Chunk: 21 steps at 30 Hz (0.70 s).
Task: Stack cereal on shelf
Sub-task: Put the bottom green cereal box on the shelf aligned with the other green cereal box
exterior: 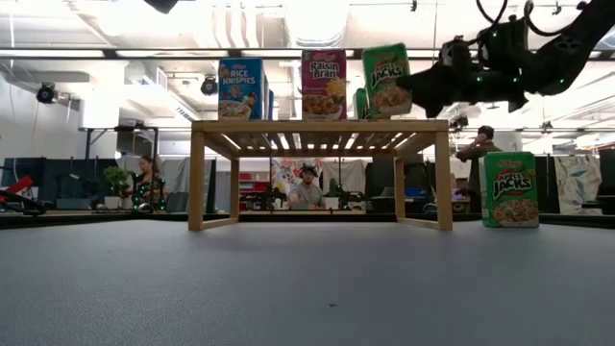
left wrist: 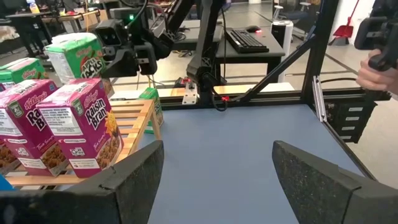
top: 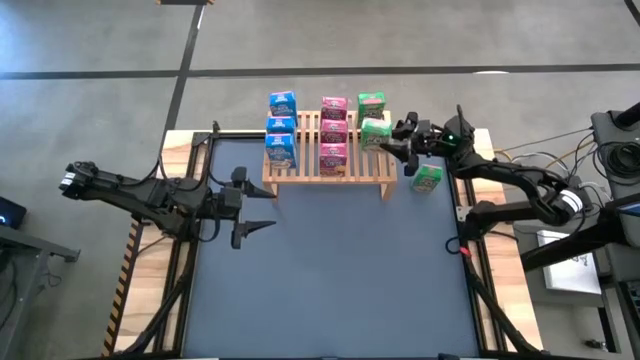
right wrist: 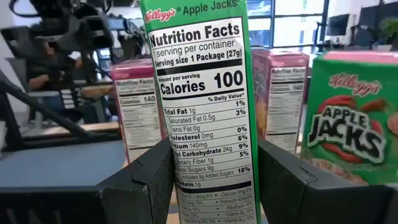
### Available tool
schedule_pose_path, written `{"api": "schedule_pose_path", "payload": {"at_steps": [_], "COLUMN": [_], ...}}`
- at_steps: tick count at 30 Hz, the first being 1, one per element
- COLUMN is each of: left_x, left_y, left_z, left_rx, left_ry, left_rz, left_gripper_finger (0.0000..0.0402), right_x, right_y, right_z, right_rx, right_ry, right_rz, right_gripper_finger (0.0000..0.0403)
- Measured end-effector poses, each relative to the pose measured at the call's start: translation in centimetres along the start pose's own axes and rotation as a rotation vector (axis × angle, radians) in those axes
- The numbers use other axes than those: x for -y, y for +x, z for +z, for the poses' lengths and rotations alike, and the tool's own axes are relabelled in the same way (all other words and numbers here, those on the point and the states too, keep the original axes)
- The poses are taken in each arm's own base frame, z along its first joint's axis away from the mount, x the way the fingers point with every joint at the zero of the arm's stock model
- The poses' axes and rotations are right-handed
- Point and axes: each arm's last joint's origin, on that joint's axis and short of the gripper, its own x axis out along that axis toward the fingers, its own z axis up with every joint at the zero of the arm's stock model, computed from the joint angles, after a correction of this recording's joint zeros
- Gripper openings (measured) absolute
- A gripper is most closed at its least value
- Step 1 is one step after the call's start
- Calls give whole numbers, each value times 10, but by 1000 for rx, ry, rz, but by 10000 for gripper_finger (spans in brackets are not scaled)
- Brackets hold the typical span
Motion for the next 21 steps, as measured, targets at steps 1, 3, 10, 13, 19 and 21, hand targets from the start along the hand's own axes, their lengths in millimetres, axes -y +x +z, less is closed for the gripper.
{"api": "schedule_pose_path", "payload": {"at_steps": [1, 3, 10, 13, 19, 21], "left_x": [0, 0, 0, 0, 0, 0], "left_y": [0, 0, 0, 0, 0, 0], "left_z": [0, 0, 0, 0, -2, -2], "left_rx": [0, 0, 3, 2, -24, -23], "left_ry": [0, 0, -1, -12, -12, -12], "left_rz": [0, 0, 0, 0, 0, 0], "left_gripper_finger": [284, 284, 284, 284, 284, 284], "right_x": [0, 2, 12, 18, 28, 31], "right_y": [1, 3, 12, 12, 10, 9], "right_z": [-1, -7, -21, -25, -39, -42], "right_rx": [-1, -13, 37, 71, 31, 24], "right_ry": [10, 35, 54, 53, 100, 107], "right_rz": [10, 36, 75, 77, 71, 70], "right_gripper_finger": [178, 178, 178, 178, 178, 178]}}
